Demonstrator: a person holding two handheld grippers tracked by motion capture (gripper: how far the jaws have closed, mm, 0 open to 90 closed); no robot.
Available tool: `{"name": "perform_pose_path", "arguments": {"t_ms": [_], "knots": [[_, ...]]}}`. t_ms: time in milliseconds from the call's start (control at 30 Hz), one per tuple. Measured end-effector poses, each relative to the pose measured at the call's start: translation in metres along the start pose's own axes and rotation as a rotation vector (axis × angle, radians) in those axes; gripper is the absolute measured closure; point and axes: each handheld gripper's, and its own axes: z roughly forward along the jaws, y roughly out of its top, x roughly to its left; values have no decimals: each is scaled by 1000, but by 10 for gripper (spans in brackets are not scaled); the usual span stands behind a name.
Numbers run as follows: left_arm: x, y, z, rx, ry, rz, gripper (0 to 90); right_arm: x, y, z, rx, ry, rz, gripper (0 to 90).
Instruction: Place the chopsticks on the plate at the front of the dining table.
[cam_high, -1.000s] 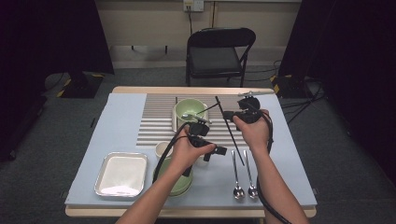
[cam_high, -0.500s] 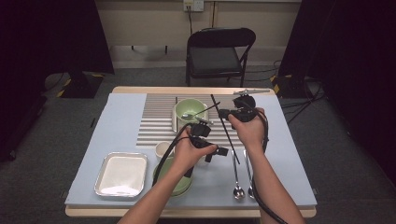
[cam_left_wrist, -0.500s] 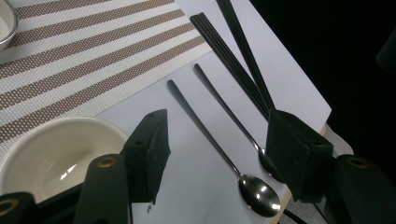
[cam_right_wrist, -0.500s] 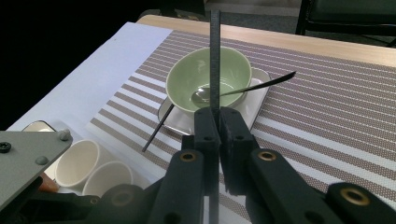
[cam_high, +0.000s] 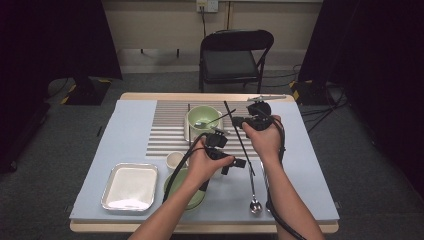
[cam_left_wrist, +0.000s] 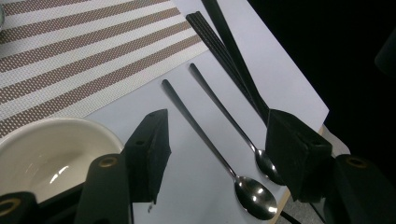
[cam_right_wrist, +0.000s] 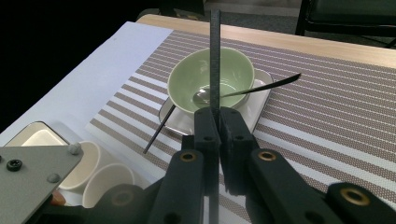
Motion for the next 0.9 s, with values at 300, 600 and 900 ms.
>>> {"name": "perform_pose_path", "arguments": {"t_ms": [300,600,900], "knots": [[-1,0,0,1,6,6,402,4,1,2,-5,3,-4,862],[-4,0,1,0,1,0,406,6,1,4,0,4,-4,861],[-5,1,1,0,1,3,428,8,2,4,-6,12,-5,861]]}}
